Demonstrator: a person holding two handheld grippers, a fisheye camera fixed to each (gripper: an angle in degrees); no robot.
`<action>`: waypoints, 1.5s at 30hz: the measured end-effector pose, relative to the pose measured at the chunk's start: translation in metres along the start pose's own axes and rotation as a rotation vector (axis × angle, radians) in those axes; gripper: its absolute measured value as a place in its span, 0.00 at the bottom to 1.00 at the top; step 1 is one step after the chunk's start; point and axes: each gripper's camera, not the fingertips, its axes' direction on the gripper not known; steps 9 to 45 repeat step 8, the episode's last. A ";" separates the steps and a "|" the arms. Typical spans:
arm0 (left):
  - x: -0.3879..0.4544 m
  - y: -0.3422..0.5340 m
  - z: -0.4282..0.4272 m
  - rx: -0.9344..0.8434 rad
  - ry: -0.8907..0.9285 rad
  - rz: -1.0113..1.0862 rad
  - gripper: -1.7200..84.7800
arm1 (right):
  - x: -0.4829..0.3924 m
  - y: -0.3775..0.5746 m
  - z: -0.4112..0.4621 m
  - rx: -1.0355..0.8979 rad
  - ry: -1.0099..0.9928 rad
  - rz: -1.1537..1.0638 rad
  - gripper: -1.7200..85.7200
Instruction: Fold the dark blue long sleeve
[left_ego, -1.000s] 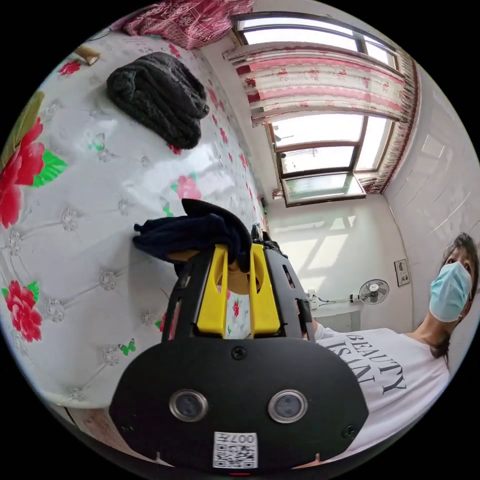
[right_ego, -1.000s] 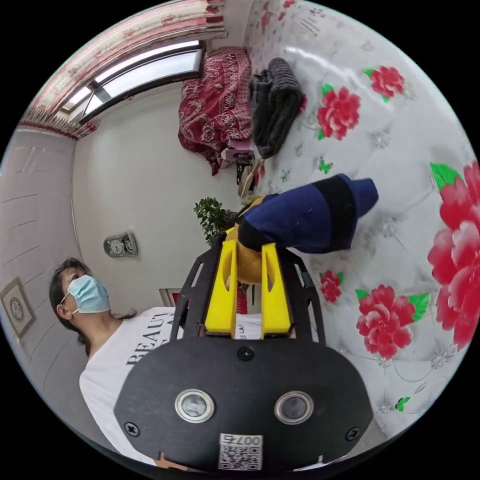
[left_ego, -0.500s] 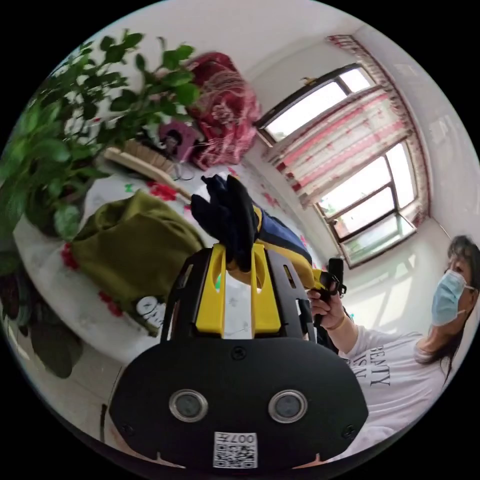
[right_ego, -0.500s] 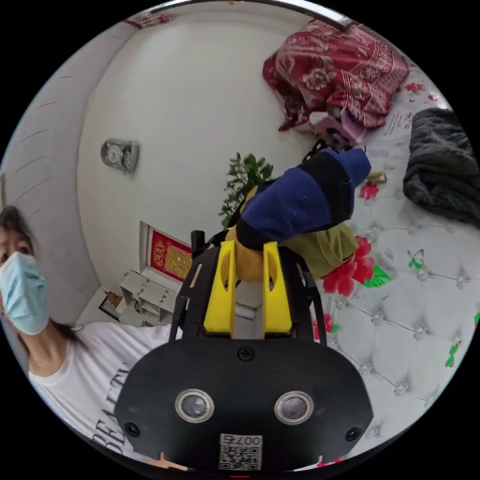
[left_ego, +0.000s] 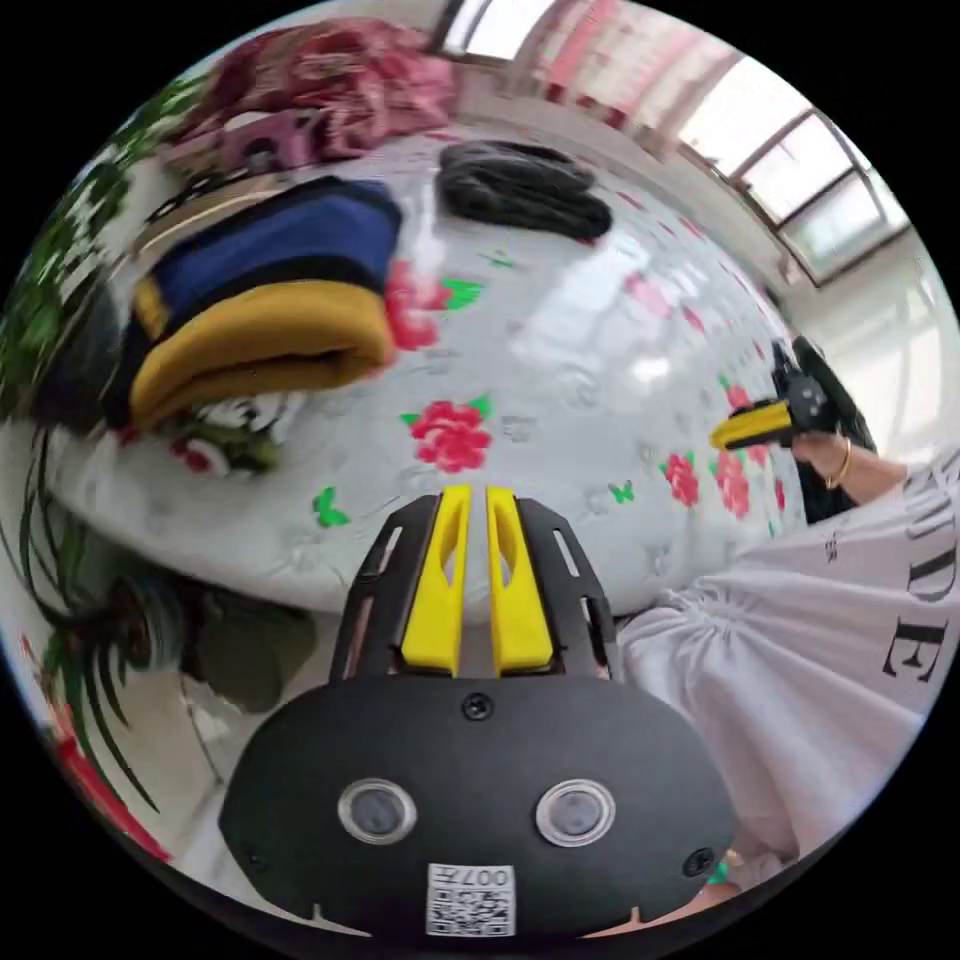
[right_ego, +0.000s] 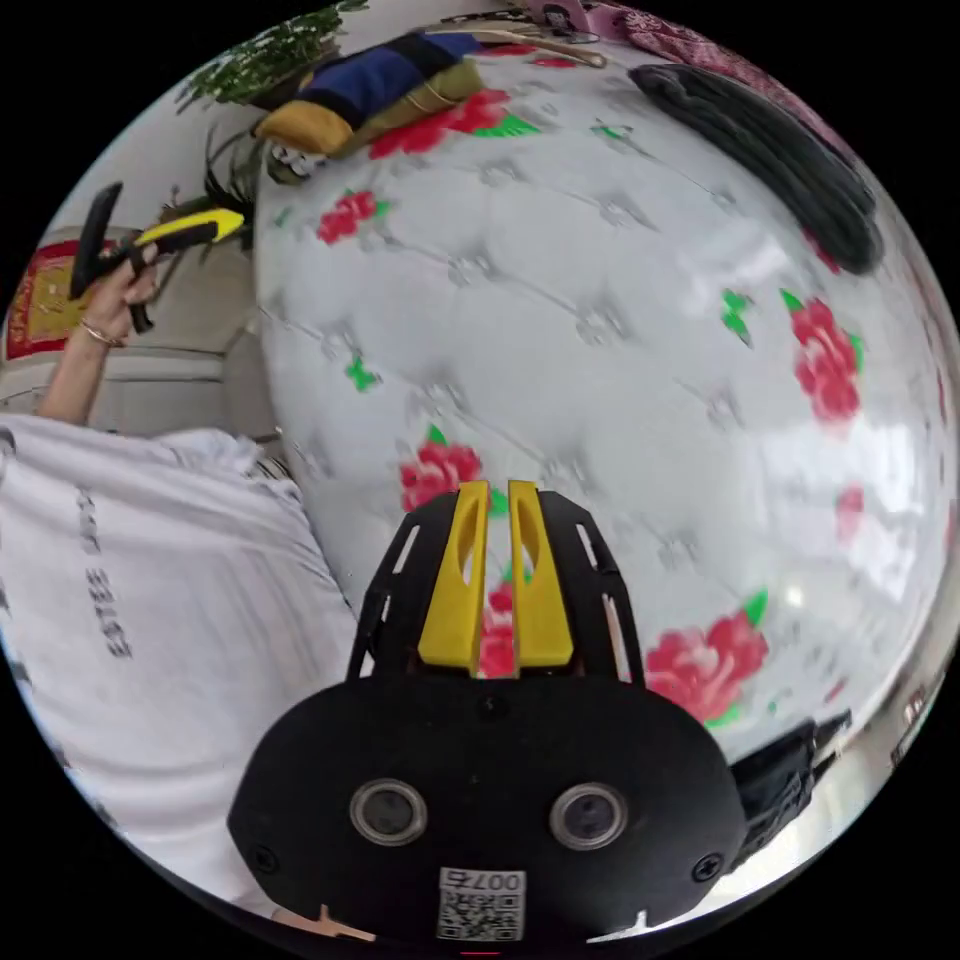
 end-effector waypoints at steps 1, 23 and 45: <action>0.021 -0.010 0.015 -0.033 0.005 0.073 0.03 | -0.003 0.019 0.009 -0.035 0.067 0.021 0.05; 0.222 -0.060 0.130 -0.221 -0.044 0.546 0.01 | -0.014 0.038 0.070 -0.039 0.009 0.211 0.07; 0.222 -0.060 0.130 -0.221 -0.044 0.546 0.01 | -0.014 0.038 0.070 -0.039 0.009 0.211 0.07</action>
